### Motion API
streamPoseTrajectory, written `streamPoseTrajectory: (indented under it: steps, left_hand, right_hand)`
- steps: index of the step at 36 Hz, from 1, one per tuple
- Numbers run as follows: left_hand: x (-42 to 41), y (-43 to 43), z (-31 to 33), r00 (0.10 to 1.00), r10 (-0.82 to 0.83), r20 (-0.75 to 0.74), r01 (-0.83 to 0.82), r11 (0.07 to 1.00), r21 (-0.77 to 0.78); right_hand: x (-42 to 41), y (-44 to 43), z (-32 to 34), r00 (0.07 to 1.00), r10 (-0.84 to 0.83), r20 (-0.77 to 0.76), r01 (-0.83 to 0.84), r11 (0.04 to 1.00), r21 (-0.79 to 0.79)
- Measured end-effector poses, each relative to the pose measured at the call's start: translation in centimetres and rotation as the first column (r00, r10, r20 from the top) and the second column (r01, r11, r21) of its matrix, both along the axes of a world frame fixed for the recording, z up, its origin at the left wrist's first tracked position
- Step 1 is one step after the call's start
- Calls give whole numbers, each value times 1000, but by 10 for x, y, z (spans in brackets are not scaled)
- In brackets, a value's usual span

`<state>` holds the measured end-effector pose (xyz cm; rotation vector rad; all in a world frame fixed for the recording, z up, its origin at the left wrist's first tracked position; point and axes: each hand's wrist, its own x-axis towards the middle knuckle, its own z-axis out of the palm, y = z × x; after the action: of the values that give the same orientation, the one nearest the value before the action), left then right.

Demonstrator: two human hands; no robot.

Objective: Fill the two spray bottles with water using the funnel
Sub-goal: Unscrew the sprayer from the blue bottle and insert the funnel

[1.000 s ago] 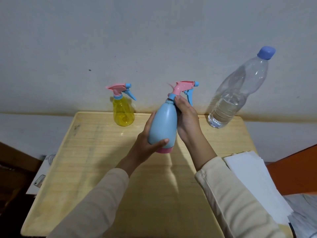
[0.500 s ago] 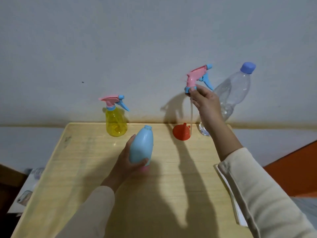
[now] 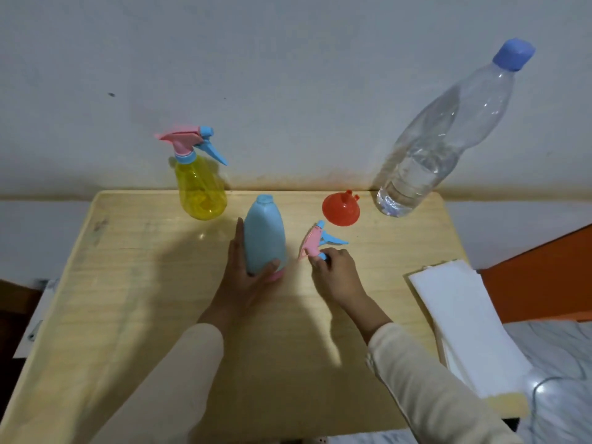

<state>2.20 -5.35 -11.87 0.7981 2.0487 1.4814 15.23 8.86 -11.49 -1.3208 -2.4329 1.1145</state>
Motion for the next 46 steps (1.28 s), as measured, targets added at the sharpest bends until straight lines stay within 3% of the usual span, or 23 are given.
streamPoseTrajectory:
  steps: [3,8,11,14,17,22,29,39,46]
  left_hand:
    - [-6,-6,-3,1000,-24,-5,24,999,-28]
    - [-12,-17,-4,998,-51,-39,48,997,-64]
    - [-13,-23,-6,999,-47,27,47,999,-19]
    - [-12,-28,-7,999,-44,11,44,999,-16]
    - [-9,-29,-8,999,-43,-24,42,999,-22]
    - [-4,-24,-13,999,-41,3,41,999,6]
    - [-7,-23,-13,998,-63,10,63,998,-9]
    - [0,-21,-4,1000,-1,28,0,1000,16]
    - [6,-16,9,998,39,59,-39,999,-4]
  right_hand:
    - [-6,-3,0,996,-52,-70,51,999,-19]
    - [-4,0,9,991,126,42,-131,982,135]
    - [1,17,17,995,16,-99,4,980,199]
    - [3,43,16,968,-116,-224,159,970,183]
    - [-4,69,11,954,-184,-235,224,962,157]
    - [-27,86,-1,982,-152,-112,161,984,81]
    - [-28,78,-3,950,-211,-232,217,976,1]
    - [-15,40,37,911,-152,-382,121,987,-105]
    - [-17,24,65,911,21,-411,-53,996,-67]
